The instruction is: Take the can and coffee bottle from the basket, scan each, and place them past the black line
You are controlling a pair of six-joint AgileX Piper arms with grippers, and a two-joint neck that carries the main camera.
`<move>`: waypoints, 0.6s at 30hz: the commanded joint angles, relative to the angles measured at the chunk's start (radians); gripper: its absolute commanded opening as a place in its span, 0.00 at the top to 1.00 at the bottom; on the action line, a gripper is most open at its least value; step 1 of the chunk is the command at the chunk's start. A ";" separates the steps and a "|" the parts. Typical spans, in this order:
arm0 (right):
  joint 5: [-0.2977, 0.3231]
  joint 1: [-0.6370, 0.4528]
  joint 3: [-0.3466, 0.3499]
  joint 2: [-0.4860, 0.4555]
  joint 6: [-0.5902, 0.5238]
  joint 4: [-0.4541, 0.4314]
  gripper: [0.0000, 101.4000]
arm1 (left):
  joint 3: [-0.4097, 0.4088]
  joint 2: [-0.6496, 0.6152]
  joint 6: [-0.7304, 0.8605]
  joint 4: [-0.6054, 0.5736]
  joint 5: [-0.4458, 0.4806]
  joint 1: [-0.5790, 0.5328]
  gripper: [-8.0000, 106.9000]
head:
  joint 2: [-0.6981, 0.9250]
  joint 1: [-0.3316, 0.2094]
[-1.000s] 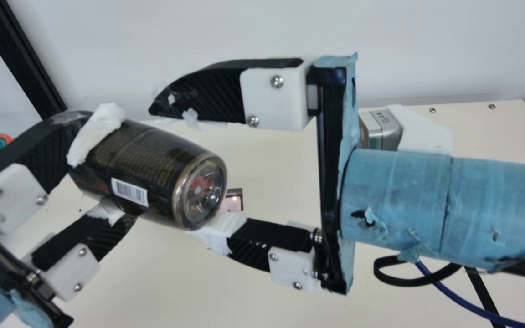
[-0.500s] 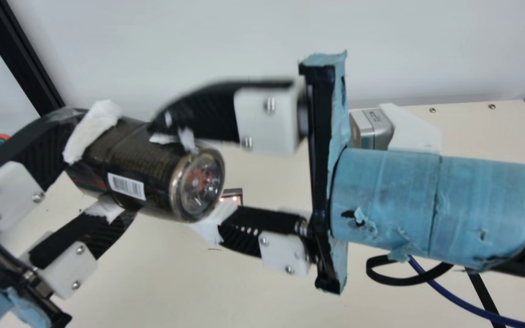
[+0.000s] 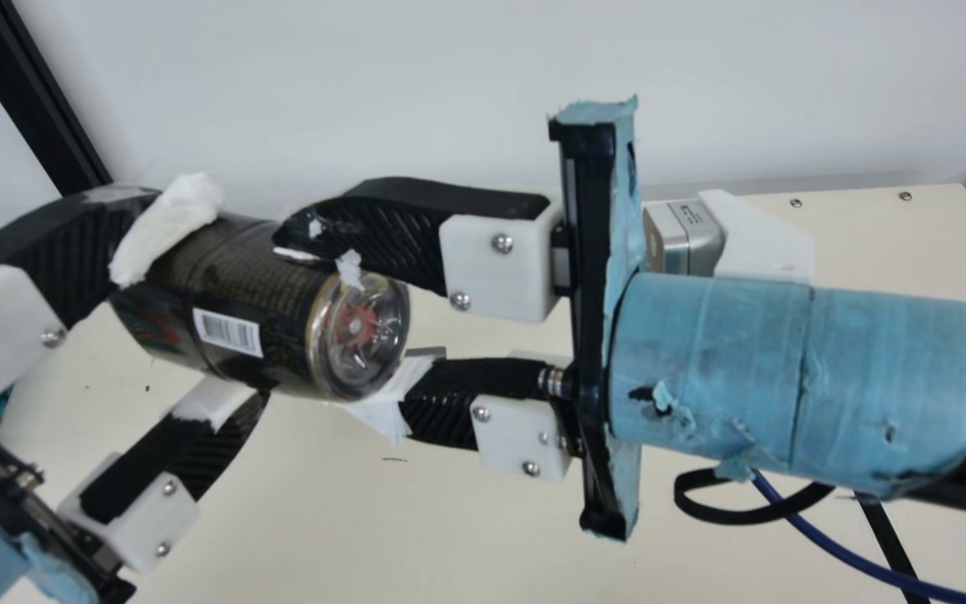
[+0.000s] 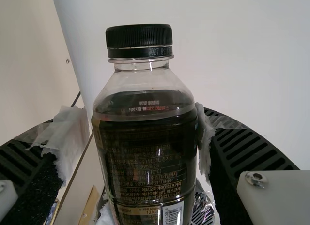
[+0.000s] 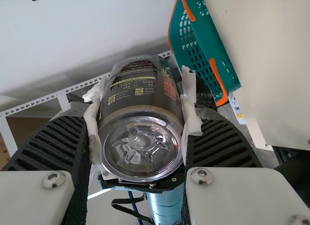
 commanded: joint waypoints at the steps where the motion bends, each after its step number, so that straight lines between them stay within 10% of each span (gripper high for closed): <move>1: 0.000 0.000 0.000 0.000 0.000 0.000 1.00 | 0.000 0.000 0.000 0.000 0.000 0.000 0.15 | -0.004 -0.009; 18: 0.000 0.000 0.000 0.000 0.000 0.001 1.00 | 0.058 -0.088 0.057 -0.033 -0.116 0.084 0.15 | -0.004 -0.009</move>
